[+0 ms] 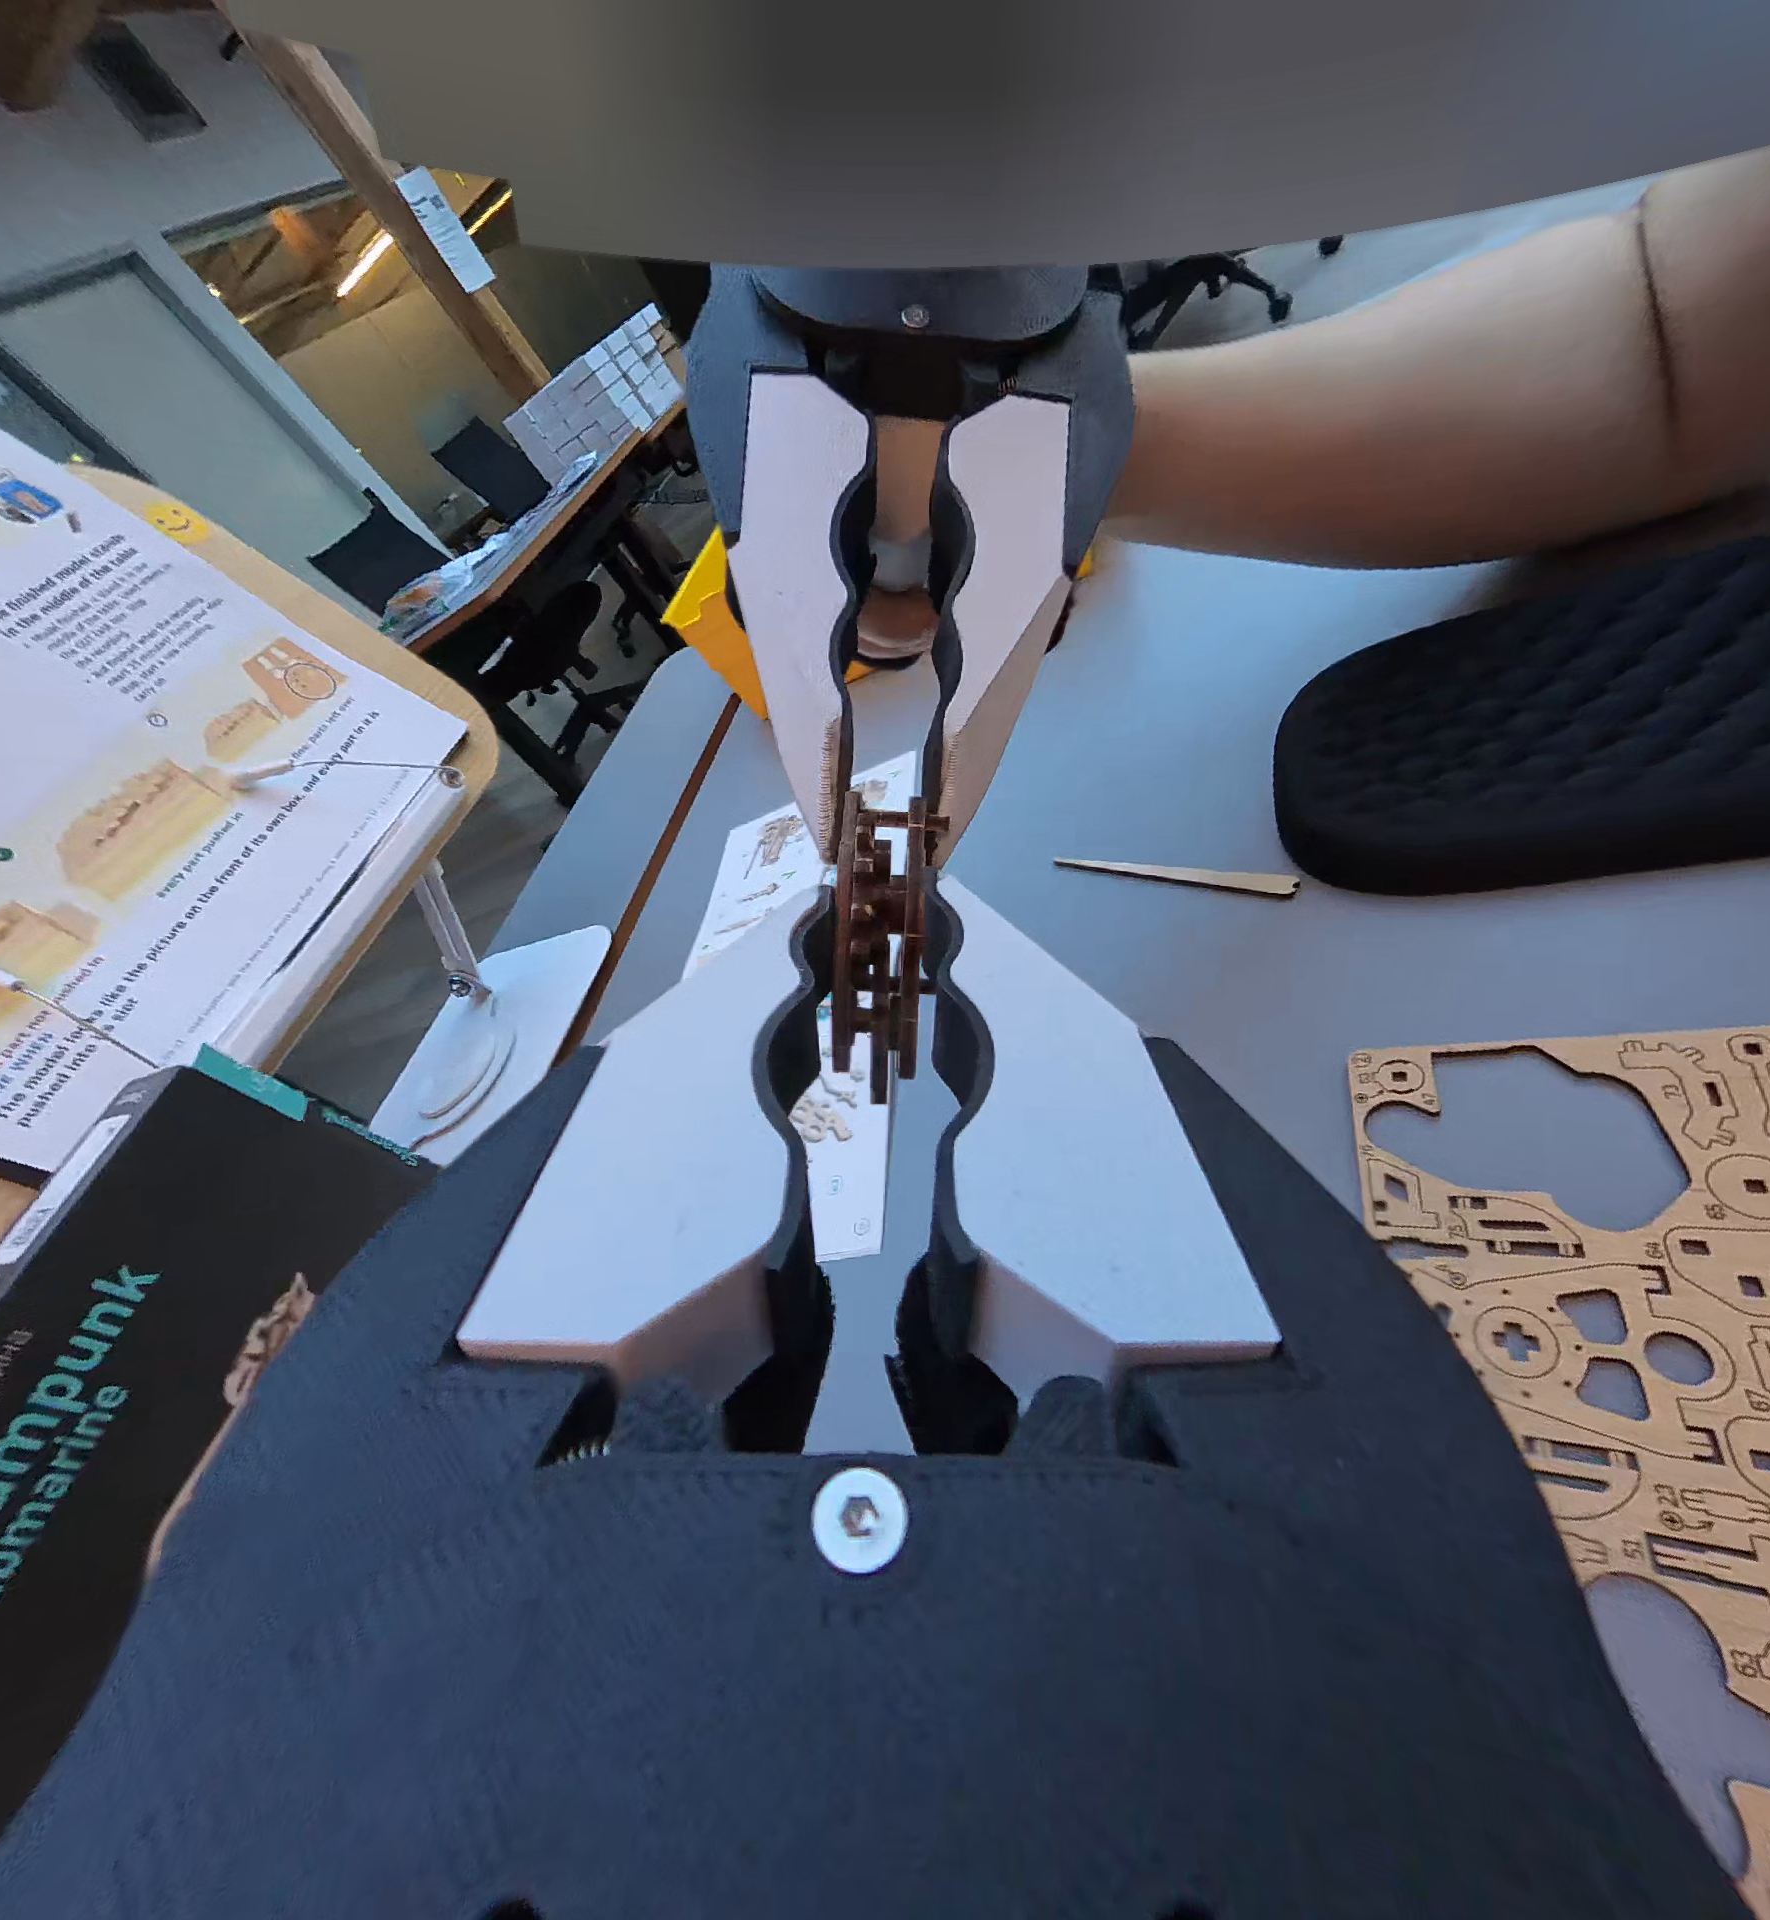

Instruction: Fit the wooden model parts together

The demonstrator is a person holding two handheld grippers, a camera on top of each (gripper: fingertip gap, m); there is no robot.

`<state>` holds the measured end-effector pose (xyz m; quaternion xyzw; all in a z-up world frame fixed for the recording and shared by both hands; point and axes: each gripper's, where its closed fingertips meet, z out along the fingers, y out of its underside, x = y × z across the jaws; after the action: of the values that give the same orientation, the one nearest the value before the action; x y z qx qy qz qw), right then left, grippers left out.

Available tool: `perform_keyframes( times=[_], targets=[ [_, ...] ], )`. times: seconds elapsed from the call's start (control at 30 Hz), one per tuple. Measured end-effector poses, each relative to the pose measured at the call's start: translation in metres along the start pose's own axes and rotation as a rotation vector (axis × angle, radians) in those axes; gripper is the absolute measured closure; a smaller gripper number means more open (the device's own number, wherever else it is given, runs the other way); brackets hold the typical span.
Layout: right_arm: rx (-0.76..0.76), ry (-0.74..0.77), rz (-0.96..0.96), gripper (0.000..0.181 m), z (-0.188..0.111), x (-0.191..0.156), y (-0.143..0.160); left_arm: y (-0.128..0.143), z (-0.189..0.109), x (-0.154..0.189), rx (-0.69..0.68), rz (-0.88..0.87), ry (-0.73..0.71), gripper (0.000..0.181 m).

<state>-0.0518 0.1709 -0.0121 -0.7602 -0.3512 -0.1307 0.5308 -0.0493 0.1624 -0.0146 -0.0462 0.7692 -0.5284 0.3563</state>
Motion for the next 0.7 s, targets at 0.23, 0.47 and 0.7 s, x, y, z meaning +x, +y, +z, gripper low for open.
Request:
perform_keyframes(
  times=[0.23,0.47,0.7],
  targets=[
    [-0.127,0.045,-0.139,0.164,-0.003,-0.001,-0.001,-0.001,0.002,0.002,-0.042,0.103,-0.042,0.168],
    [-0.305,0.047,-0.143,0.167,0.006,-0.003,0.021,0.019,0.006,0.002,-0.152,0.134,-0.050,0.168],
    [-0.365,0.054,-0.182,0.168,0.012,-0.004,0.028,0.019,0.008,0.006,-0.188,0.199,-0.066,0.168]
  ],
)
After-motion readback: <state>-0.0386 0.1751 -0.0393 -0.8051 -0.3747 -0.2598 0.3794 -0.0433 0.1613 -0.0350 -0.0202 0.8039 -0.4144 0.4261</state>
